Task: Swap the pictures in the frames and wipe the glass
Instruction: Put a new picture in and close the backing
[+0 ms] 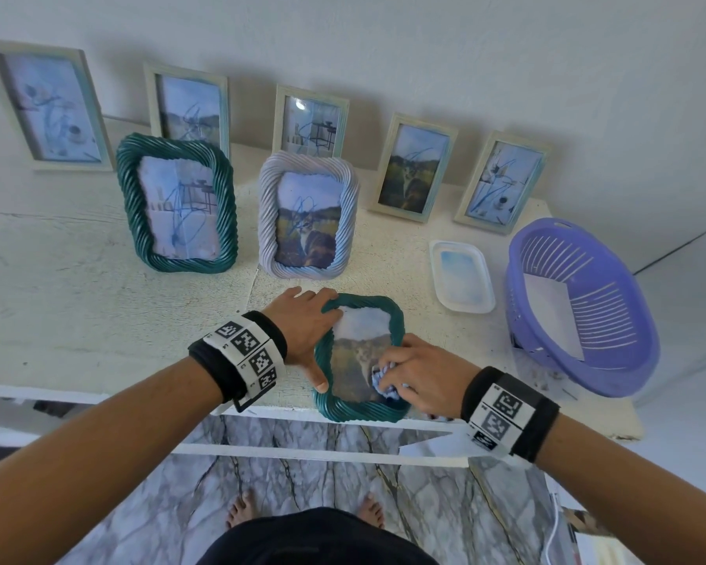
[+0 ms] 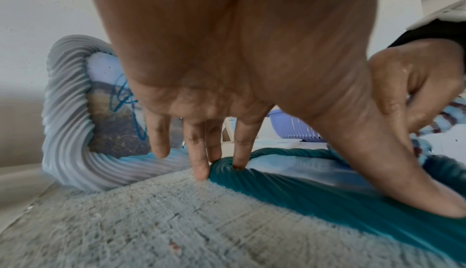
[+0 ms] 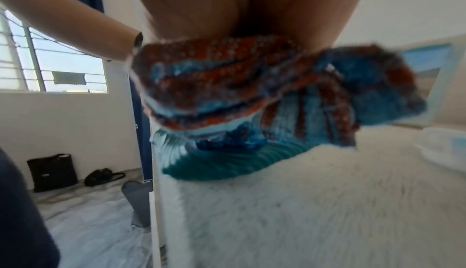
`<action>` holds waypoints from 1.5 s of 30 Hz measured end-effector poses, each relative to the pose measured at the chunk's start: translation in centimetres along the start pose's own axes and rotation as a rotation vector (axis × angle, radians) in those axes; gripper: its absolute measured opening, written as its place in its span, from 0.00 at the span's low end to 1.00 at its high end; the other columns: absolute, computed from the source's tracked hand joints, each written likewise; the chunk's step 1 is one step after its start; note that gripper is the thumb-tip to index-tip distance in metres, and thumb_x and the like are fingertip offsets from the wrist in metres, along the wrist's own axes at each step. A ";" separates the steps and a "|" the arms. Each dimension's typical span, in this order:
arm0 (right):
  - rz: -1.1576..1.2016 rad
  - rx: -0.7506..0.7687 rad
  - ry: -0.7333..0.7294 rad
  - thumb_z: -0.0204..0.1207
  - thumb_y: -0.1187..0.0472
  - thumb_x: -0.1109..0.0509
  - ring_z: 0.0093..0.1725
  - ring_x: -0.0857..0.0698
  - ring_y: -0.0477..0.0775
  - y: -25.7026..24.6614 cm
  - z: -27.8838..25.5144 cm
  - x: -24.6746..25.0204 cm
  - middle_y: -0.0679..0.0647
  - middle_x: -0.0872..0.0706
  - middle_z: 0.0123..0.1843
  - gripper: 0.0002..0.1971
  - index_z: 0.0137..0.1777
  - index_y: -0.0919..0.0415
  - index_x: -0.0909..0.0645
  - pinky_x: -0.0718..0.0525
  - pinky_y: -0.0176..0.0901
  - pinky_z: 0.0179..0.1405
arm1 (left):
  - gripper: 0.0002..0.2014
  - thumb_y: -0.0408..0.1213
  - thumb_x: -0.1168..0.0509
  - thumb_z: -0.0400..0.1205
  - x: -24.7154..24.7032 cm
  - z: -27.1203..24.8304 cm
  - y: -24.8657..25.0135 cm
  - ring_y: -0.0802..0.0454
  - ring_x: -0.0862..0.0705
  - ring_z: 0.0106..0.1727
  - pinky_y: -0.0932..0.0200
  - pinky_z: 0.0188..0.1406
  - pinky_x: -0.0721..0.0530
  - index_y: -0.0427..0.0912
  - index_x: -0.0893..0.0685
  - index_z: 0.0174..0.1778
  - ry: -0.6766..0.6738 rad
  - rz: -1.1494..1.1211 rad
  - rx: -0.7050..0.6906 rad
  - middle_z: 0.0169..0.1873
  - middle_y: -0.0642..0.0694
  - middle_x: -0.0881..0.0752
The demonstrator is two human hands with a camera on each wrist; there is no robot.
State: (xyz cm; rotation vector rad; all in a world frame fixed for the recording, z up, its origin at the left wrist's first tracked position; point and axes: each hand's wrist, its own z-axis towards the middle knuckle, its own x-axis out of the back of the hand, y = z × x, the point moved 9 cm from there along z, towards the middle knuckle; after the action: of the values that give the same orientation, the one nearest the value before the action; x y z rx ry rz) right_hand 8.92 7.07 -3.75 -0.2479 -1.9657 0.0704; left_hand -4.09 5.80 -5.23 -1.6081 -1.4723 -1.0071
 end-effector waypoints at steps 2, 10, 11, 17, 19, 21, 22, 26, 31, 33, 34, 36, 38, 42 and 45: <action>-0.108 -0.050 -0.028 0.83 0.60 0.40 0.59 0.31 0.48 1.0 0.7 0.8 0.48 0.18 0.65 0.15 0.65 0.53 0.17 0.41 0.38 0.56 | 0.59 0.75 0.30 0.60 0.0 0.0 0.0 0.41 0.34 0.77 0.45 0.77 0.36 0.45 0.40 0.82 0.002 -0.004 -0.006 0.81 0.42 0.42; -0.220 -0.177 0.158 0.57 0.62 0.18 0.46 0.32 0.46 2.3 1.8 2.0 0.53 0.12 0.45 0.13 0.44 0.54 0.10 0.34 0.38 0.44 | 0.60 0.76 0.30 0.59 -0.2 0.0 -0.1 0.41 0.34 0.77 0.45 0.77 0.37 0.45 0.40 0.82 0.010 -0.004 0.003 0.81 0.43 0.41; -0.267 -0.139 0.183 0.46 0.61 0.14 0.42 0.34 0.44 1.6 1.6 1.9 0.51 0.12 0.36 0.16 0.35 0.52 0.11 0.33 0.38 0.40 | 0.61 0.76 0.30 0.59 -0.2 0.0 -0.1 0.41 0.33 0.77 0.45 0.77 0.37 0.45 0.40 0.82 0.011 -0.006 0.003 0.81 0.43 0.41; -0.198 -0.121 0.181 0.67 0.56 0.24 0.47 0.38 0.45 -0.9 -0.3 0.7 0.42 0.11 0.45 0.04 0.41 0.50 0.09 0.25 0.37 0.44 | 0.61 0.76 0.29 0.57 -0.4 0.2 -0.3 0.41 0.34 0.77 0.43 0.78 0.37 0.47 0.40 0.82 0.025 -0.048 0.015 0.81 0.43 0.41; 0.013 -0.162 0.160 0.78 0.62 0.34 0.55 0.31 0.50 -0.6 -0.8 -0.7 0.49 0.15 0.56 0.12 0.55 0.56 0.11 0.32 0.37 0.52 | 0.61 0.76 0.29 0.57 -0.5 0.2 -0.4 0.41 0.34 0.78 0.43 0.78 0.37 0.47 0.40 0.82 0.031 -0.057 0.017 0.81 0.43 0.42; 0.169 -0.200 0.220 0.77 0.65 0.35 0.52 0.24 0.55 -0.6 -1.4 -1.0 0.53 0.17 0.57 0.13 0.57 0.56 0.13 0.33 0.36 0.51 | 0.61 0.75 0.28 0.58 -0.7 0.2 -0.6 0.41 0.34 0.77 0.45 0.77 0.36 0.47 0.41 0.82 0.043 -0.072 0.021 0.82 0.43 0.43; 0.178 -0.195 0.262 0.75 0.66 0.35 0.49 0.23 0.54 -0.8 -1.4 -0.9 0.52 0.16 0.54 0.13 0.54 0.55 0.12 0.32 0.35 0.50 | 0.61 0.75 0.28 0.58 -0.8 0.2 -0.6 0.41 0.33 0.77 0.45 0.77 0.36 0.48 0.41 0.82 0.051 -0.081 0.022 0.82 0.43 0.43; 0.314 -0.205 0.313 0.76 0.66 0.35 0.47 0.22 0.57 -1.7 -0.5 -1.2 0.54 0.17 0.53 0.12 0.54 0.57 0.13 0.26 0.42 0.51 | 0.60 0.75 0.28 0.58 -0.9 0.3 -0.6 0.41 0.33 0.76 0.47 0.76 0.35 0.47 0.40 0.82 0.080 -0.095 0.015 0.82 0.44 0.43; 0.367 -0.182 0.356 0.77 0.66 0.35 0.52 0.22 0.58 -4.1 1.9 -0.8 0.54 0.18 0.54 0.14 0.60 0.56 0.17 0.24 0.47 0.57 | 0.63 0.76 0.29 0.56 -1.2 0.3 -0.7 0.42 0.34 0.77 0.47 0.77 0.37 0.45 0.43 0.83 0.114 -0.115 -0.002 0.82 0.44 0.44; 0.360 -0.183 0.340 0.78 0.66 0.36 0.51 0.23 0.58 -4.3 2.2 -0.5 0.54 0.19 0.55 0.13 0.62 0.57 0.22 0.26 0.47 0.55 | 0.67 0.76 0.29 0.56 -1.3 0.3 -0.8 0.43 0.35 0.79 0.47 0.78 0.37 0.43 0.48 0.84 0.126 -0.126 -0.002 0.83 0.45 0.44; 0.356 -0.181 0.344 0.78 0.65 0.36 0.51 0.23 0.58 -4.2 2.3 -0.3 0.55 0.20 0.55 0.12 0.61 0.58 0.24 0.26 0.48 0.55 | 0.69 0.76 0.29 0.56 -1.3 0.4 -0.8 0.44 0.36 0.79 0.48 0.79 0.38 0.41 0.51 0.84 0.130 -0.130 -0.004 0.83 0.45 0.44; 0.354 -0.185 0.343 0.79 0.64 0.36 0.51 0.23 0.58 -4.1 2.4 -0.1 0.55 0.20 0.55 0.10 0.60 0.59 0.26 0.26 0.47 0.54 | 0.71 0.76 0.29 0.56 -1.3 0.4 -0.8 0.45 0.38 0.80 0.49 0.80 0.40 0.38 0.54 0.85 0.140 -0.140 -0.008 0.84 0.44 0.45; 0.323 -0.186 0.325 0.80 0.63 0.37 0.52 0.23 0.58 -3.9 2.8 0.0 0.55 0.20 0.56 0.11 0.61 0.59 0.27 0.27 0.46 0.54 | 0.71 0.75 0.28 0.57 -1.2 0.3 -0.8 0.45 0.39 0.81 0.50 0.81 0.41 0.37 0.57 0.85 0.149 -0.161 -0.008 0.84 0.44 0.46; 0.270 -0.187 0.318 0.80 0.64 0.38 0.52 0.23 0.59 -3.2 3.8 0.7 0.57 0.19 0.57 0.10 0.61 0.61 0.27 0.29 0.46 0.52 | 0.73 0.73 0.26 0.58 -1.1 0.1 -0.8 0.45 0.39 0.81 0.51 0.81 0.42 0.37 0.61 0.85 0.158 -0.195 -0.014 0.85 0.43 0.48; 0.264 -0.254 0.307 0.82 0.63 0.40 0.52 0.24 0.61 -1.4 5.0 1.5 0.59 0.20 0.56 0.11 0.62 0.62 0.28 0.29 0.50 0.49 | 0.73 0.72 0.25 0.59 -1.0 -0.2 -0.7 0.45 0.39 0.80 0.53 0.80 0.44 0.37 0.63 0.84 0.155 -0.215 -0.012 0.84 0.43 0.48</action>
State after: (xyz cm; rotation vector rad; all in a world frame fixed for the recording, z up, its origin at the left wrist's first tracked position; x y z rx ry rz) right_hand 3.63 6.33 -4.16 -0.6468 -1.6249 -0.0454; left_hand -4.86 5.20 -6.07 -1.3663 -1.5575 -1.2338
